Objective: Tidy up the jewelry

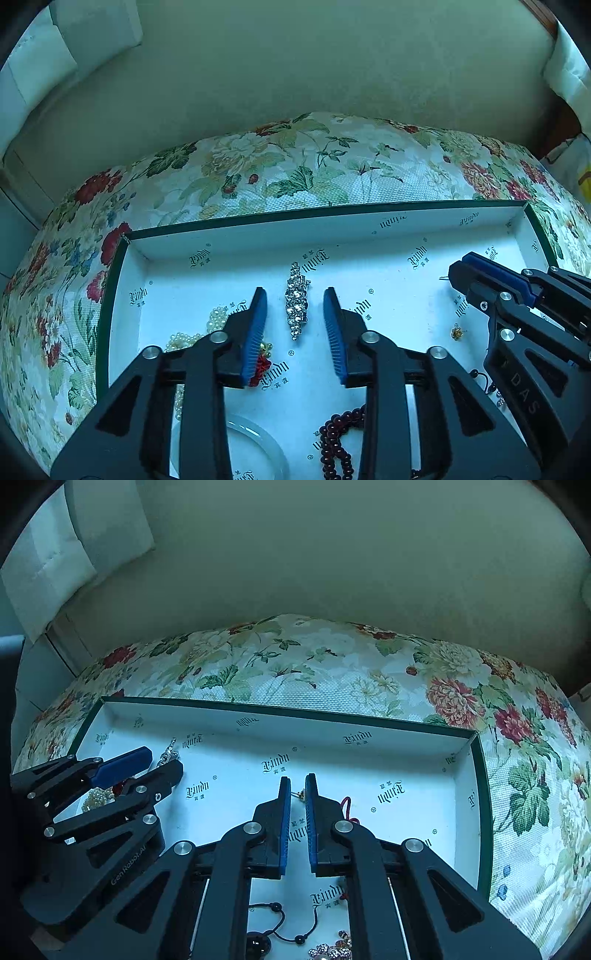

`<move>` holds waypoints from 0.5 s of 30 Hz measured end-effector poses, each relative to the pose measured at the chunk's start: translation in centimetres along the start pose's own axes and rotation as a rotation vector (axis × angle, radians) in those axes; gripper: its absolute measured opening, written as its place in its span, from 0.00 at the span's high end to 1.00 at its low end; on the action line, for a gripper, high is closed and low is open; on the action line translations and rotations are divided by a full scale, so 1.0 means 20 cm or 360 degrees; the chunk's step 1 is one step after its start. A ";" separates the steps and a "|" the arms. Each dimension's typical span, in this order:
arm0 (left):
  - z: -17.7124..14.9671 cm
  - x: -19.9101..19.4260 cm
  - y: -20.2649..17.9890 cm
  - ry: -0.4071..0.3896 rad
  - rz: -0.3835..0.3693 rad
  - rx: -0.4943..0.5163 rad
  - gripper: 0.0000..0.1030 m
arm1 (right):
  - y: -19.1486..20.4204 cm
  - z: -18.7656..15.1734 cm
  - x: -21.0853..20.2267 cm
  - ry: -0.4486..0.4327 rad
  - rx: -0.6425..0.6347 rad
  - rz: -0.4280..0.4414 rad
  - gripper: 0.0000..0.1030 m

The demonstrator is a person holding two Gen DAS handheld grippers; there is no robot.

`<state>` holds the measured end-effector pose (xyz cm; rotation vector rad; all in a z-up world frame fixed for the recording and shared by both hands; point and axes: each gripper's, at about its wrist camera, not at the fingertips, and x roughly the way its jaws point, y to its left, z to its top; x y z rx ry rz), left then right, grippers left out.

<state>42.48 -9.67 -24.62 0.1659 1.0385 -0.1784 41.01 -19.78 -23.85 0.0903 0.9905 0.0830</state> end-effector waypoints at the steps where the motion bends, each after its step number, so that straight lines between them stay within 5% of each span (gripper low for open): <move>1: 0.00 0.00 0.00 -0.0006 0.0001 -0.0004 0.55 | 0.00 0.00 0.00 0.0002 0.0002 0.0000 0.92; 6: 0.00 -0.01 0.00 -0.0015 0.0002 -0.0001 0.51 | 0.00 0.00 0.01 0.0015 0.0008 -0.0001 0.92; 10: 0.00 -0.02 0.02 -0.0020 0.0019 -0.0016 0.47 | -0.02 -0.01 -0.02 -0.0018 0.0042 -0.0018 0.56; 15: -0.01 -0.03 0.03 -0.0023 0.0022 -0.0023 0.38 | -0.04 -0.02 -0.04 -0.0053 0.0054 -0.0043 0.46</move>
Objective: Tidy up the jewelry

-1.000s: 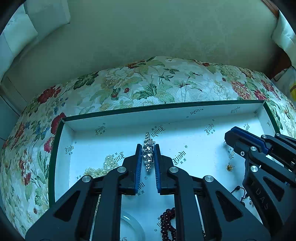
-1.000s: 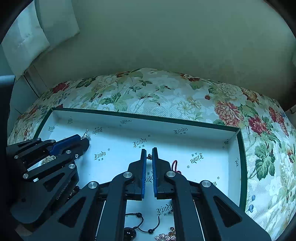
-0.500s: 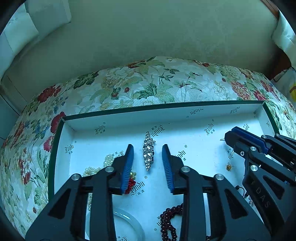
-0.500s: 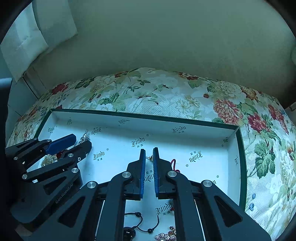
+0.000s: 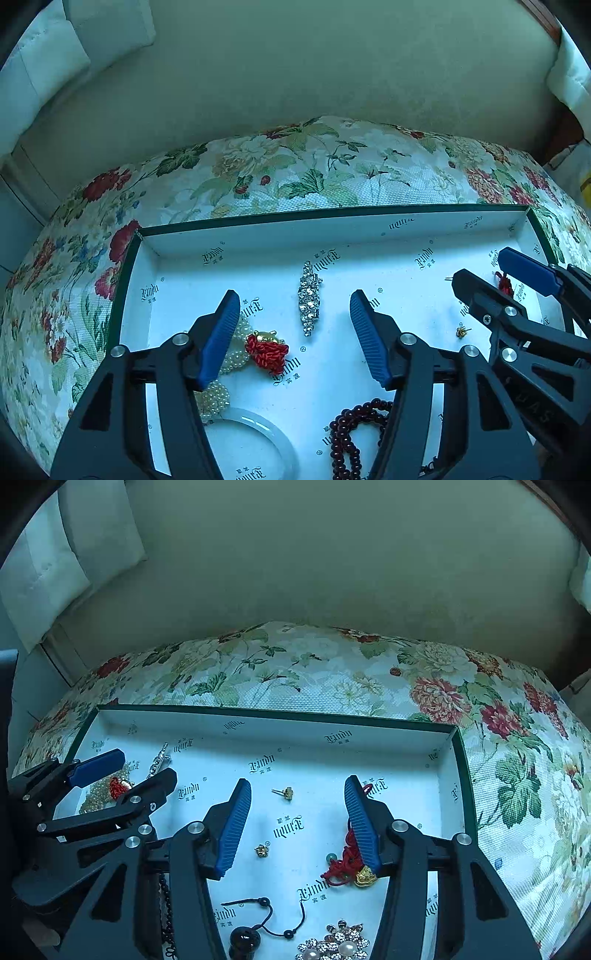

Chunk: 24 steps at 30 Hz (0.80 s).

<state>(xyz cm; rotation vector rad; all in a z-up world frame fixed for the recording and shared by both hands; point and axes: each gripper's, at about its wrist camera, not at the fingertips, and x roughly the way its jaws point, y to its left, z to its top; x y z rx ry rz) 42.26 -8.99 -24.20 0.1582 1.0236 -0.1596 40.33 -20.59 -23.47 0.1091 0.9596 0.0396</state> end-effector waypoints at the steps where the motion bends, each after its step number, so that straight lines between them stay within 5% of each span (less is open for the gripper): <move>1: 0.00 0.00 0.00 -0.0002 0.0006 0.0001 0.35 | 0.00 0.00 0.00 -0.0002 0.0002 -0.0004 0.46; 12: -0.01 -0.06 0.02 -0.0049 0.0073 0.0017 0.11 | -0.05 -0.01 -0.08 -0.0092 0.0027 -0.0091 0.27; 24: -0.07 -0.18 0.02 -0.0127 0.0111 0.0026 0.09 | -0.07 -0.07 -0.22 -0.0159 0.0050 -0.0156 0.21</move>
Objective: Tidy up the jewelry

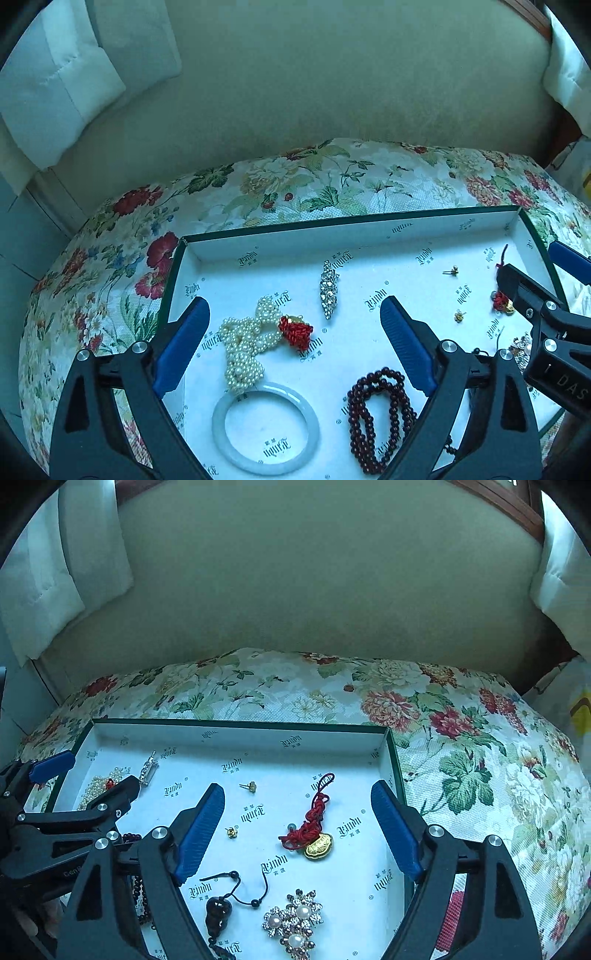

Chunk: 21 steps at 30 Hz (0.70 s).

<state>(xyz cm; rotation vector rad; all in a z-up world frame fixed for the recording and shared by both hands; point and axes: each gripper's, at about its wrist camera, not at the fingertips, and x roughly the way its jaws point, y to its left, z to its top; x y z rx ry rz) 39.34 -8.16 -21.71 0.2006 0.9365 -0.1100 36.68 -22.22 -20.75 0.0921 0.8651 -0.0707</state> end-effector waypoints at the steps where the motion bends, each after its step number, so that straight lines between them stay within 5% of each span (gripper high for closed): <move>1: -0.01 -0.02 0.00 -0.0012 0.0000 -0.0008 0.09 | 0.00 -0.01 -0.01 -0.0004 0.0003 -0.0003 0.21; 21: -0.31 -0.35 0.05 -0.0081 0.0025 -0.0063 0.08 | -0.01 -0.27 -0.30 -0.0036 0.0062 -0.0046 0.20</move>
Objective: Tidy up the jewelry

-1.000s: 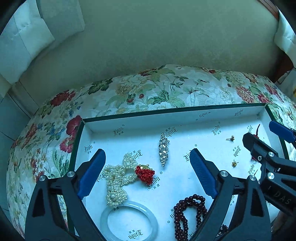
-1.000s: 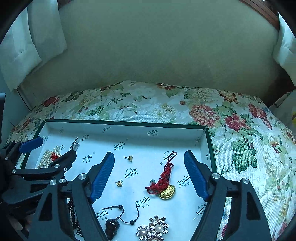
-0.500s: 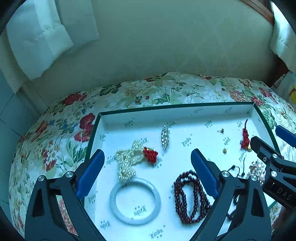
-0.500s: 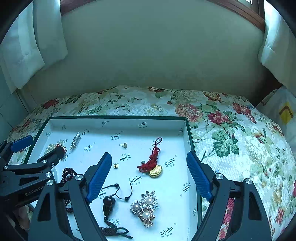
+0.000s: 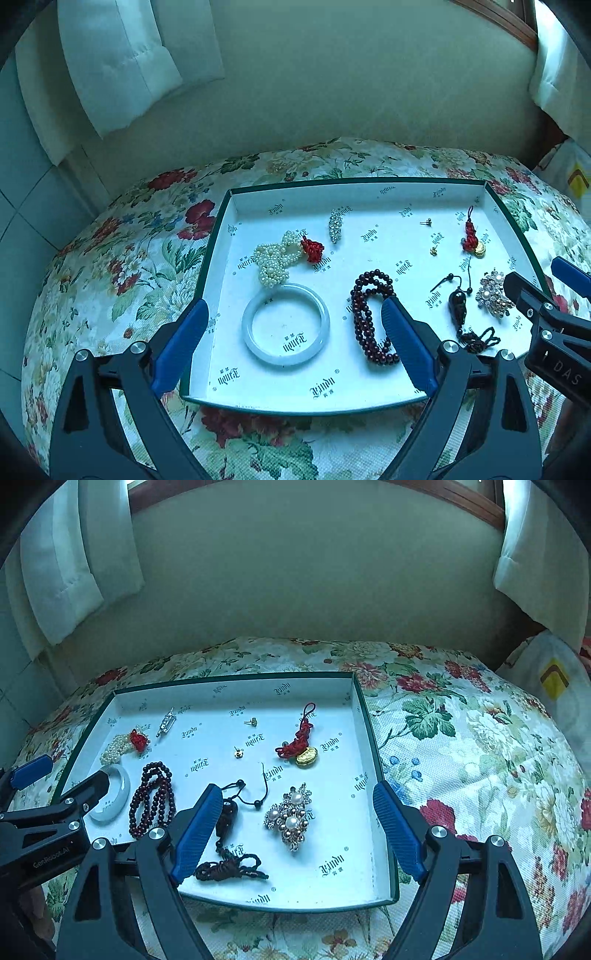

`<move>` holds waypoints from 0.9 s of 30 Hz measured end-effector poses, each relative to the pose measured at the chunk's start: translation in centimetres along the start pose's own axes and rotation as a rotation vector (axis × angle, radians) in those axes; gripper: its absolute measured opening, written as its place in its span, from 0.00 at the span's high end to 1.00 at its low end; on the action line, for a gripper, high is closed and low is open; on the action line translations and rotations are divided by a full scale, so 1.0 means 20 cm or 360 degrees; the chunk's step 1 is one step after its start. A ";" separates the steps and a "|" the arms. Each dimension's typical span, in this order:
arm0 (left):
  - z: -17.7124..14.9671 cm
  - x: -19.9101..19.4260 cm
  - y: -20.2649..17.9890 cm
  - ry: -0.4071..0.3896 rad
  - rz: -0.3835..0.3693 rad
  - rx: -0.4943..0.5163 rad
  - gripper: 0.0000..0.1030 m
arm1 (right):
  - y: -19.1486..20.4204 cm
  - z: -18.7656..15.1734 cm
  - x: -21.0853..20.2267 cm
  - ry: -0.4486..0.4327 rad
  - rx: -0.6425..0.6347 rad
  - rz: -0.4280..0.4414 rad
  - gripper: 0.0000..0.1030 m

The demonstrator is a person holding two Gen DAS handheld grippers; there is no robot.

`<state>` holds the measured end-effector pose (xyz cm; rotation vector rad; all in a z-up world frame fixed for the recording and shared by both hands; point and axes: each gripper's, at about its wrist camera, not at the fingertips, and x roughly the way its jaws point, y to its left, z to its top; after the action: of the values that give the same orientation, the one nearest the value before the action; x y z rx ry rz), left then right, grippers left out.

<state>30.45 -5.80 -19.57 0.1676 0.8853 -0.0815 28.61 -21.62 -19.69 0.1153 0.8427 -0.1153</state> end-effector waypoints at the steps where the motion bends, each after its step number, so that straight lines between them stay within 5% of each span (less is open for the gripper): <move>1: -0.01 -0.03 0.00 -0.0008 -0.0004 -0.0004 0.08 | 0.00 -0.01 -0.03 -0.0009 -0.0001 0.0002 0.20; 27: -0.10 -0.80 0.09 -0.0286 -0.0031 -0.0093 0.03 | 0.10 -0.07 -0.88 -0.0383 -0.0140 0.0084 0.17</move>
<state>18.99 -3.55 -8.20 0.0954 0.7093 -0.0870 16.37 -18.44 -7.29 0.0399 0.6030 -0.0410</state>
